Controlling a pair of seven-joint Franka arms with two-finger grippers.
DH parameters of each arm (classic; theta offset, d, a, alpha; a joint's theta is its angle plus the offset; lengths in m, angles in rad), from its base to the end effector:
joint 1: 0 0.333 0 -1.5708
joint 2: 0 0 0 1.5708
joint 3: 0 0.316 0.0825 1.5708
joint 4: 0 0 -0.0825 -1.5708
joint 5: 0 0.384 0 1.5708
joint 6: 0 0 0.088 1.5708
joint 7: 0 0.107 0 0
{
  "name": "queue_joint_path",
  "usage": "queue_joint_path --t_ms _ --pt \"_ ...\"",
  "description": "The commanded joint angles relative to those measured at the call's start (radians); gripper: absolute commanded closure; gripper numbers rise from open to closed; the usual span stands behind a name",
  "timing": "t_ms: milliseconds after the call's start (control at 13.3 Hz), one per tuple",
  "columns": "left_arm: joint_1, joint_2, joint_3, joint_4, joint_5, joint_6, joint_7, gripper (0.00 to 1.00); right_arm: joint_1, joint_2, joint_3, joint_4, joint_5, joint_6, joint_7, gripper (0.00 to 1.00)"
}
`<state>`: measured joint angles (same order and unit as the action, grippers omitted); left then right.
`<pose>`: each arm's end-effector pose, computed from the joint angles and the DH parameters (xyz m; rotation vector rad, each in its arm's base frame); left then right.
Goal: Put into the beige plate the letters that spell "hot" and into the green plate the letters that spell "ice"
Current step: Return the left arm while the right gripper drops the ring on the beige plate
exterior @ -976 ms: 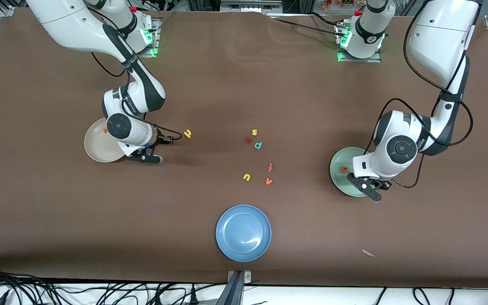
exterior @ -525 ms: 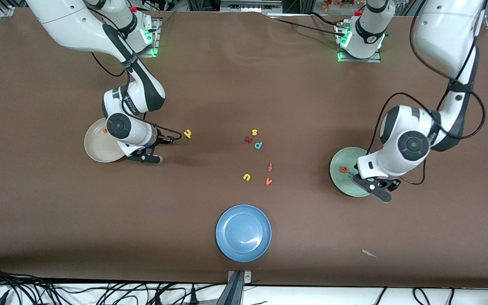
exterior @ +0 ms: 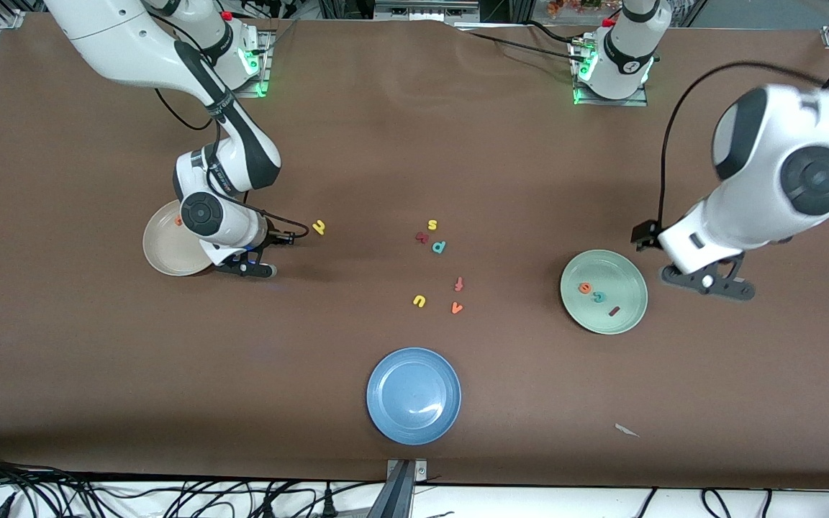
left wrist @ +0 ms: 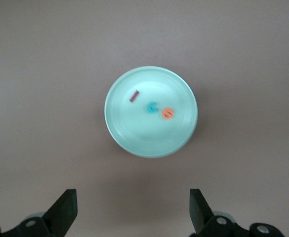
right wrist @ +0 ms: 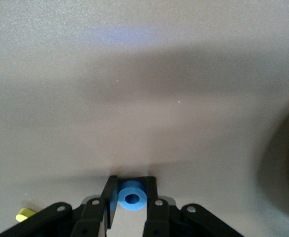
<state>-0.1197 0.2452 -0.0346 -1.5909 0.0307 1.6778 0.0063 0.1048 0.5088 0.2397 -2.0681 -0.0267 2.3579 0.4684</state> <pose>0.6123 -0.0903 0.4790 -3.0881 0.2568 0.2424 0.5323 0.1927 0.1729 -3.1030 0.1871 0.3550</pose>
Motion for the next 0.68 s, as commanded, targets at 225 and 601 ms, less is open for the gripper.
queue_joint_path --t_ms 225,601 --pt "0.046 -0.191 0.038 0.005 -0.028 -0.107 -0.045 0.0 -0.002 -0.027 0.0 0.104 0.001 -0.216 -0.005 0.81" --pt "0.071 -0.225 0.027 -0.011 -0.031 -0.129 -0.037 0.0 -0.004 -0.082 -0.144 0.117 -0.001 -0.333 -0.195 0.81"
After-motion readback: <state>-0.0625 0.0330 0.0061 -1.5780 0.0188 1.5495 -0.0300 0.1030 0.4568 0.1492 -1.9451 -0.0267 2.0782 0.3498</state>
